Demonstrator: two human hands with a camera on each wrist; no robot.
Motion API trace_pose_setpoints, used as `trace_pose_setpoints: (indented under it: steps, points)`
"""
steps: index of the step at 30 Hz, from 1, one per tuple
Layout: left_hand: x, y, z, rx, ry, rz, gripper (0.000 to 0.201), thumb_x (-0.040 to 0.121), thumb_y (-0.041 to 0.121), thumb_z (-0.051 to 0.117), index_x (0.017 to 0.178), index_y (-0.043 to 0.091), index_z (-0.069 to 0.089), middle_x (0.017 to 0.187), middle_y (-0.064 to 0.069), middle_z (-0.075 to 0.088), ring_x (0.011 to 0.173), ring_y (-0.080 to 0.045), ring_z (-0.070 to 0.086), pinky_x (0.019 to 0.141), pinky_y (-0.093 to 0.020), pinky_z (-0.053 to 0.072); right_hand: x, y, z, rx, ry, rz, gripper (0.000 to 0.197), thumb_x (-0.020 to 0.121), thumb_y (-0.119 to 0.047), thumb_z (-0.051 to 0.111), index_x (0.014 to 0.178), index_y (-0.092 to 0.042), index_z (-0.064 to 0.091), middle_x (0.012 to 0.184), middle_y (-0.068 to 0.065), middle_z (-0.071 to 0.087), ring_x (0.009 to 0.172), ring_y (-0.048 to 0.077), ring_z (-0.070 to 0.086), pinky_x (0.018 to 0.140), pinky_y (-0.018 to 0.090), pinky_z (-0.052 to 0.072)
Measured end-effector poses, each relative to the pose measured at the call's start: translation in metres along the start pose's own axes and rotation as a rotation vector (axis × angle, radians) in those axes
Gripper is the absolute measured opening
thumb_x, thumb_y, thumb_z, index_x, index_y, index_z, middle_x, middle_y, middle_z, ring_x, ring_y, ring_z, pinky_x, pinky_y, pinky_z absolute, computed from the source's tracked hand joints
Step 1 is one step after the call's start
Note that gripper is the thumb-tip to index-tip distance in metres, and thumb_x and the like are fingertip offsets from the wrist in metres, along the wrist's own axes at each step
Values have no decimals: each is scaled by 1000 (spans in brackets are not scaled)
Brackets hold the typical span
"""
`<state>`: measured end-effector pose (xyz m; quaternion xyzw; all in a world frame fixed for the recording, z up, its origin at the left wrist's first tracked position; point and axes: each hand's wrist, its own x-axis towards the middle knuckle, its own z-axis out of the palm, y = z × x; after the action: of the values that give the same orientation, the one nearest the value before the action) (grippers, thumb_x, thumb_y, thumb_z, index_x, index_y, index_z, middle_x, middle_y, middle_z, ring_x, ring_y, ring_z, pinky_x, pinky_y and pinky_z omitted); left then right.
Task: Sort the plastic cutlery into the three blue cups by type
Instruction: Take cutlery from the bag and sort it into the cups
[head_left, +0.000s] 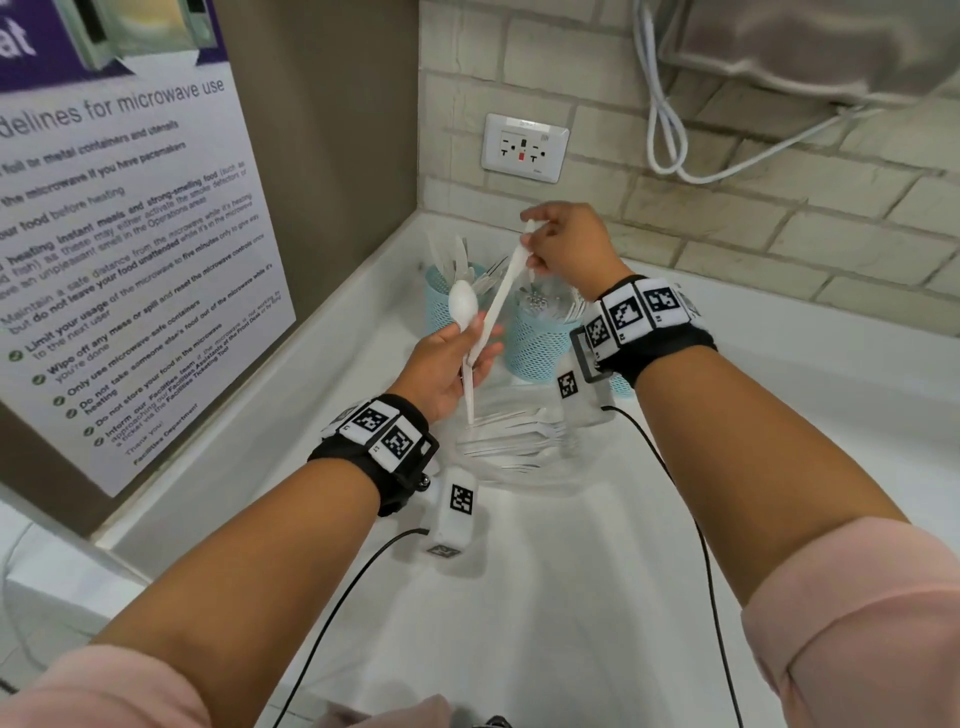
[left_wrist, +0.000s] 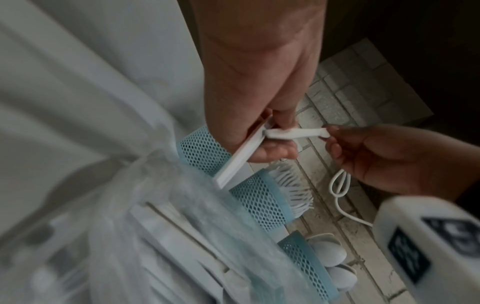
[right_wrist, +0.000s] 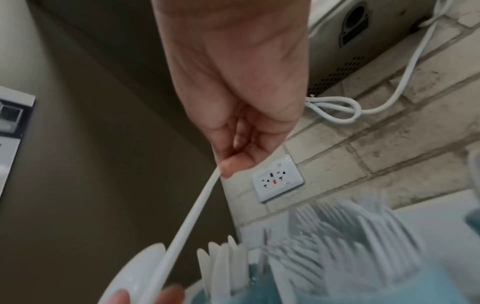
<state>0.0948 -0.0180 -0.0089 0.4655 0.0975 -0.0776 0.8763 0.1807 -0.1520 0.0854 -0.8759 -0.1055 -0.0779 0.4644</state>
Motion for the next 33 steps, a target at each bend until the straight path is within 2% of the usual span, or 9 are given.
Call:
trace_pose_setpoints:
  steps: [4, 7, 10, 13, 17, 22, 26, 30, 33]
  points:
    - [3, 5, -2, -3, 93, 49, 22, 98, 27, 46, 113, 15, 55, 89, 0, 67, 61, -4, 54, 48, -11, 42, 21, -18, 1, 100, 210, -74, 28, 90, 0, 51, 116, -9, 61, 80, 0, 60, 62, 5, 57, 65, 23, 55]
    - [7, 6, -7, -4, 137, 48, 31, 101, 31, 36, 123, 15, 52, 84, 0, 62, 54, -4, 38, 40, -11, 32, 31, -24, 7, 141, 337, -132, 29, 90, 0, 48, 115, -10, 61, 71, -5, 58, 68, 9, 60, 68, 24, 54]
    - [9, 5, -14, -70, 158, 13, 34, 102, 34, 32, 125, 15, 50, 79, 0, 59, 46, -3, 36, 40, -13, 29, 33, -26, 21, 126, 412, -198, 27, 91, -4, 49, 114, -10, 62, 66, -10, 54, 71, 15, 59, 79, 34, 55]
    - [10, 4, -19, -143, 154, -12, 35, 102, 34, 32, 122, 13, 51, 78, -1, 58, 41, -2, 38, 38, -13, 30, 29, -21, 38, 19, 408, -259, 26, 94, -8, 46, 115, -9, 60, 66, -3, 56, 67, 14, 53, 71, 26, 50]
    - [11, 4, -22, -159, 161, -22, 34, 99, 31, 35, 115, 9, 56, 81, -1, 60, 47, -4, 38, 40, -14, 31, 25, -8, 61, -174, 297, -299, 27, 96, -12, 43, 116, -11, 61, 89, 14, 69, 78, 23, 62, 73, 31, 50]
    - [13, 4, -22, -154, 166, -45, 26, 98, 23, 38, 100, 10, 61, 79, 2, 58, 55, -5, 37, 40, -14, 32, 23, 19, 85, -523, 47, -279, 31, 95, -15, 42, 111, -21, 67, 107, 9, 69, 100, 30, 59, 84, 36, 49]
    - [12, 3, -20, -87, 171, -22, 20, 99, 19, 44, 95, 11, 62, 75, 2, 56, 58, -6, 42, 45, -16, 35, 16, 26, 82, -660, 39, -312, 33, 96, -15, 39, 111, -21, 68, 104, 8, 70, 107, 31, 50, 82, 33, 42]
    - [9, 0, -16, -45, 130, 28, 10, 96, 10, 50, 101, 7, 58, 78, -3, 61, 64, -9, 54, 51, -17, 45, 13, 21, 67, -566, 85, -247, 33, 98, -21, 38, 119, -19, 64, 107, 11, 68, 115, 32, 45, 89, 37, 43]
    - [9, -2, -11, -3, 104, 58, 9, 95, 10, 52, 100, 7, 59, 82, -3, 64, 67, -9, 59, 57, -17, 48, 4, 22, 51, -260, 178, -254, 30, 97, -21, 43, 113, -11, 66, 104, 10, 69, 102, 26, 56, 84, 29, 45]
